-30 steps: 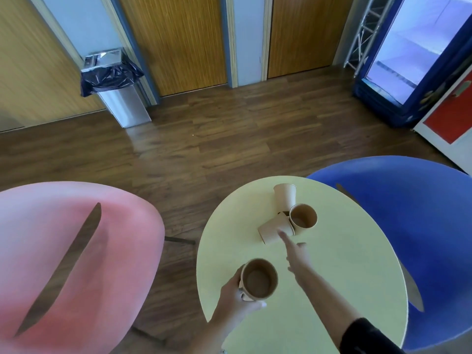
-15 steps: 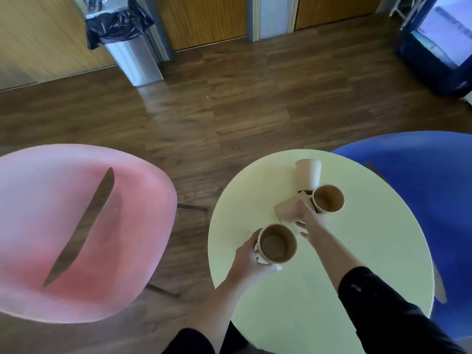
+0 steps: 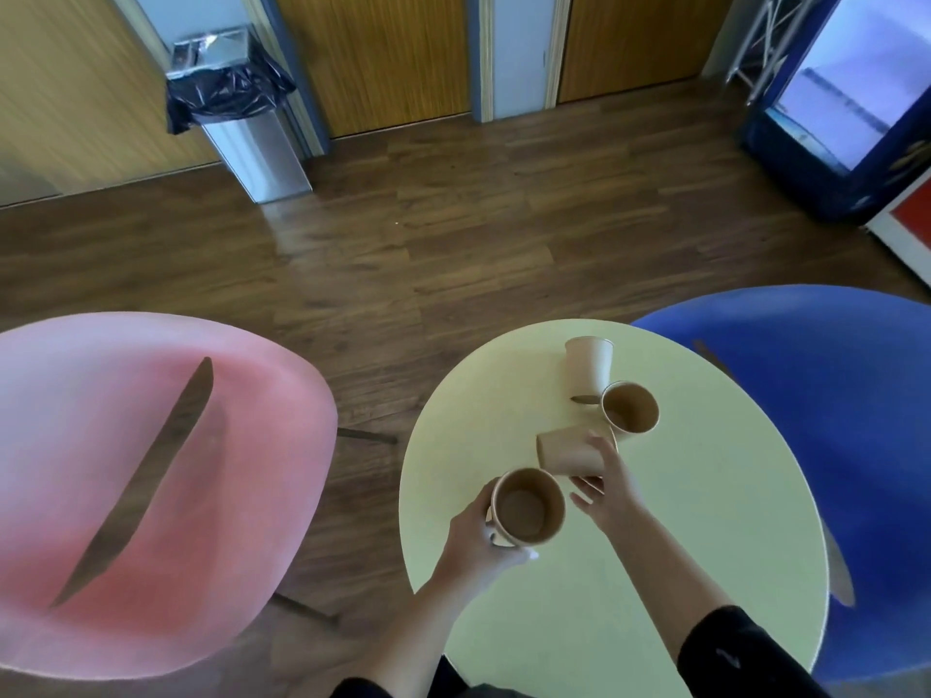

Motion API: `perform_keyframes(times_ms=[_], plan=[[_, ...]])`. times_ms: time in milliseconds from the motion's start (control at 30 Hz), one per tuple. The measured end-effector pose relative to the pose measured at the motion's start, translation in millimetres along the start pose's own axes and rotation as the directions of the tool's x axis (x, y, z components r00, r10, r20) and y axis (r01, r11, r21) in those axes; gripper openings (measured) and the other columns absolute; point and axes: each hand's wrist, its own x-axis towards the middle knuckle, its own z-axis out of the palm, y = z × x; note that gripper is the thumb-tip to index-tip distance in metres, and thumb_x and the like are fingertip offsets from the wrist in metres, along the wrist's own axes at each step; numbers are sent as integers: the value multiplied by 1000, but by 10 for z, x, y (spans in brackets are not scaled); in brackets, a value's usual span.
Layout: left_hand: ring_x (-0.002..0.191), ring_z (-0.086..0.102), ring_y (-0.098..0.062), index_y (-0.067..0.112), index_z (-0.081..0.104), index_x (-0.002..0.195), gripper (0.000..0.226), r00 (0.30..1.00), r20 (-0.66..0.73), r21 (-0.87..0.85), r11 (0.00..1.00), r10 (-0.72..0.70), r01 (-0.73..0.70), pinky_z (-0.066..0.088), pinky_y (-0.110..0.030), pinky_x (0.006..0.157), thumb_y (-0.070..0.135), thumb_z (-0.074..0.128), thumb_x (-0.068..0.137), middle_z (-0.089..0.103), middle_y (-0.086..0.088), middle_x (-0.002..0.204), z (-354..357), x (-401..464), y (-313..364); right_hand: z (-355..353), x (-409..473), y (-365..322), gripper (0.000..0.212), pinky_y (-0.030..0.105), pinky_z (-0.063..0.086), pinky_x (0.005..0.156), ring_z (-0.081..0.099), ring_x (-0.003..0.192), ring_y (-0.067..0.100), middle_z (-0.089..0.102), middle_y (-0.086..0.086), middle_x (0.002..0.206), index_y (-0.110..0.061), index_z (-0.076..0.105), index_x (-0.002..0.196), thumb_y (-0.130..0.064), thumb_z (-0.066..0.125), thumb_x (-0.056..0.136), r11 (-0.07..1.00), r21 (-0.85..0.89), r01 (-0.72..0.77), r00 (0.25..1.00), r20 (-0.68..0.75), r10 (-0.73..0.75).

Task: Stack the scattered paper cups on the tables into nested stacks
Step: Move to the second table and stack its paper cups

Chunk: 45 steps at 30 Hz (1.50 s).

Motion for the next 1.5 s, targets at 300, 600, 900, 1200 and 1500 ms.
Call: perform_keyframes(times_ms=[300,600,900,1200,1500], plan=[[107,64,0,43,57,117,77,1000,2,20,1000,16,-16,50,-16,91,18,89,52,70,20,109,-18,-275,-165,-225,-445,228,40,43,46,90,60,104,30,59,11,112,-13,54,111,-28,71,78,992,76,104,995,2,-104],[99,67,0,47,56,107,74,1000,-11,78,997,-11,12,50,-16,86,19,90,47,72,18,101,-3,-471,-349,-262,-1124,275,74,36,52,89,64,99,14,64,-6,108,-21,52,119,-45,71,52,808,-110,579,809,204,-552],[98,69,-3,35,58,116,76,1000,2,33,999,-29,29,53,-17,81,7,88,51,74,12,102,-6,-552,-360,-422,-1347,585,86,13,37,97,42,121,-4,41,-18,131,-31,31,138,-39,74,63,103,-519,849,494,707,-506],[96,69,-6,41,58,112,75,1000,-4,-10,1000,-16,16,55,-19,82,8,84,50,74,12,100,3,-611,-325,-505,-1244,822,88,26,25,112,28,134,9,15,-17,152,-37,25,144,-73,53,68,-123,-691,712,588,683,-433],[98,69,-6,37,58,116,79,1000,3,-1,1000,-2,2,56,-24,86,17,89,45,73,13,102,-16,-617,-319,-560,-1179,816,90,31,25,114,26,135,4,19,-21,149,-41,23,145,-77,55,68,-129,-675,726,575,699,-425]])
